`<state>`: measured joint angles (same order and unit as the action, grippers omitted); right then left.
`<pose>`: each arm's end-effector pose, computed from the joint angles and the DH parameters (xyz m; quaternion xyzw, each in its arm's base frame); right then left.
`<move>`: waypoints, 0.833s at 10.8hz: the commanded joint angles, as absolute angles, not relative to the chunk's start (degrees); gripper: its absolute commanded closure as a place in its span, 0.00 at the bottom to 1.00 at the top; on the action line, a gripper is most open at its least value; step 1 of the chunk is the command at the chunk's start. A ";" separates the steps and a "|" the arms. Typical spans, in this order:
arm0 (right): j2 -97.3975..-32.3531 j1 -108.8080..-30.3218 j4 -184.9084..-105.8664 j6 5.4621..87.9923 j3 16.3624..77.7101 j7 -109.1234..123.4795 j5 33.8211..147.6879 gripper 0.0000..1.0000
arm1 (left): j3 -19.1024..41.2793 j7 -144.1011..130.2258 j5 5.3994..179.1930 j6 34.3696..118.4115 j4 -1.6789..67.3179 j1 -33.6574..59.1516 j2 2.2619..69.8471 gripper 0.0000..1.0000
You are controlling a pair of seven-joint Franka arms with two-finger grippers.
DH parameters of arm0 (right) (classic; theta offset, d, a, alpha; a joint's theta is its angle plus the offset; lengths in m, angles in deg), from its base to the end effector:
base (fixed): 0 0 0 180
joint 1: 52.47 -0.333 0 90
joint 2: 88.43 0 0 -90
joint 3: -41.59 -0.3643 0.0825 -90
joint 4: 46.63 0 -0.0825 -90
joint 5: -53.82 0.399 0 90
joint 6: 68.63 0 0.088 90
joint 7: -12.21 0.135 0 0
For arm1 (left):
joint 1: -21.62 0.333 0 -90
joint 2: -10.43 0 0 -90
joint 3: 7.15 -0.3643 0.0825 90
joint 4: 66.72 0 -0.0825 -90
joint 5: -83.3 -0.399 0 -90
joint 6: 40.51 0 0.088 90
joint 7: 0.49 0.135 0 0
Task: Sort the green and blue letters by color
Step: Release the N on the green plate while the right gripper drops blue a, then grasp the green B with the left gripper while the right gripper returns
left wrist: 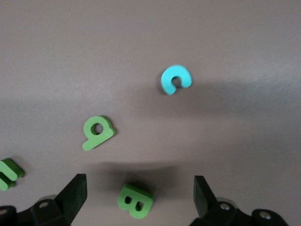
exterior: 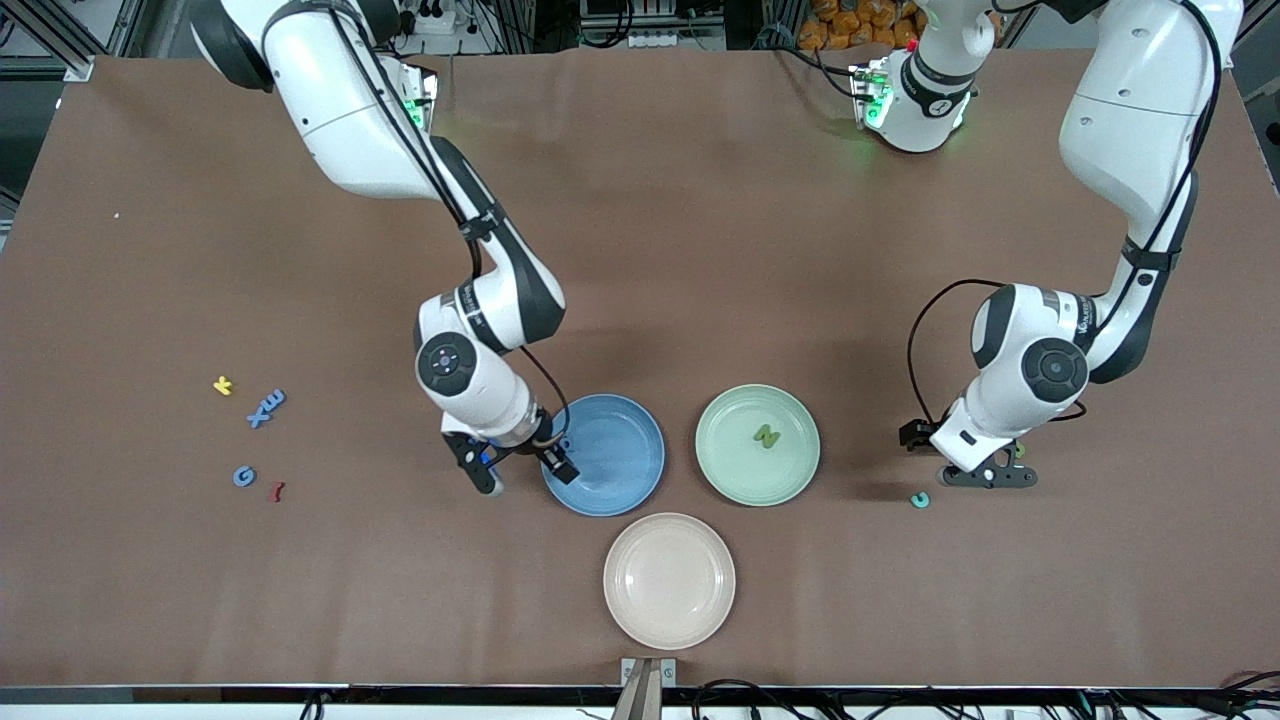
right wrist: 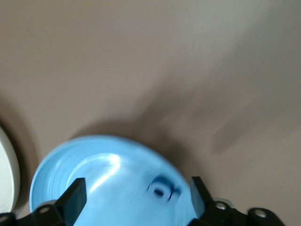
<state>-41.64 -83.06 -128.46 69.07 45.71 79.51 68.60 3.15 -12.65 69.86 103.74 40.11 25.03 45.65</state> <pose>0.7024 0.3705 0.2198 -0.9033 0.4158 -0.0048 0.1059 0.6785 -0.0725 0.1935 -0.9990 0.0300 -0.0302 0.0148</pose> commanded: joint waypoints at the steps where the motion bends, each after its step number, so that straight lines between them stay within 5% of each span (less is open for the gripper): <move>1: -42.72 -79.02 -126.96 64.01 47.64 66.05 69.03 0.00 | 4.28 -11.12 68.27 109.50 46.12 27.15 44.01 0.00; 6: -44.39 -69.27 -128.54 56.71 48.88 42.30 68.85 0.00 | 4.28 -11.12 68.36 110.40 47.89 27.60 43.83 0.04; 9: -47.37 -65.31 -134.24 56.79 49.40 38.84 65.01 0.00 | 4.28 -11.03 68.36 110.31 47.89 27.60 43.74 0.46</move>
